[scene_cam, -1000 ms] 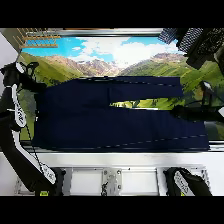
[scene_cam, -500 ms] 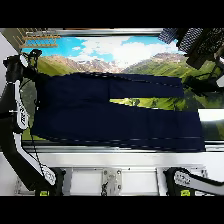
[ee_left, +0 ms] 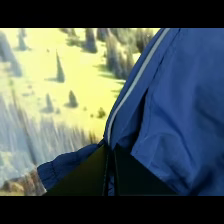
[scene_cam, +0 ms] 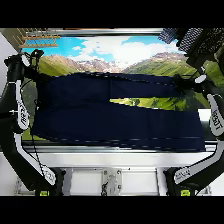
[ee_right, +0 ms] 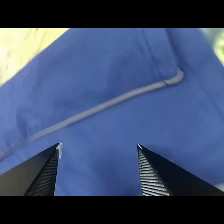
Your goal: Fold the clothes and pants, and hang the long-sleeved shirts on hangers.
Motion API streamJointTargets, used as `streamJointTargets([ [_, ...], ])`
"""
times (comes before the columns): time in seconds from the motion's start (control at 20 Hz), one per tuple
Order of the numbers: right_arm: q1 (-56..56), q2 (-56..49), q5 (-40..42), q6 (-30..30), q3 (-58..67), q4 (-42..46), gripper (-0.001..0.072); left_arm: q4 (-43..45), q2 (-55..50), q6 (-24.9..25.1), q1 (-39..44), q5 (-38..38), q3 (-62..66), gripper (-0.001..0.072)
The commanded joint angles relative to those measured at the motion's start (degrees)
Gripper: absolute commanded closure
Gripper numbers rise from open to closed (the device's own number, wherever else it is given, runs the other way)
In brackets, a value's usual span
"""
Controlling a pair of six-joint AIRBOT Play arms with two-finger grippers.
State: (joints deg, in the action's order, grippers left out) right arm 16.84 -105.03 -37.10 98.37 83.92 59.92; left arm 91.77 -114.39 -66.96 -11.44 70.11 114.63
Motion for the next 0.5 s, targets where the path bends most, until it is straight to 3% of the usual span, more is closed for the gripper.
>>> streamJointTargets([
  [0.0,-0.5,-3.9,4.4,-3.0,1.0,-6.3,0.0202,0.0,0.0,0.1,0.0,0.4,0.0,0.0699],
  [0.15,-0.8,-2.7,4.1,-10.1,1.1,-7.5,0.0202,0.0,0.0,0.1,0.0,0.7,0.0,0.0698],
  [0.25,0.1,1.0,0.6,-13.8,1.0,-3.7,0.0202,0.0,0.0,0.1,0.0,0.9,0.0,0.0698],
  [0.35,2.2,4.7,-6.6,-12.5,0.9,4.7,0.0202,0.0,0.0,0.1,0.0,0.9,0.0,0.0698],
  [0.45,4.8,6.4,-15.5,-5.9,0.2,12.3,0.0201,0.0,0.0,0.1,0.0,0.8,0.0,0.0698],
])
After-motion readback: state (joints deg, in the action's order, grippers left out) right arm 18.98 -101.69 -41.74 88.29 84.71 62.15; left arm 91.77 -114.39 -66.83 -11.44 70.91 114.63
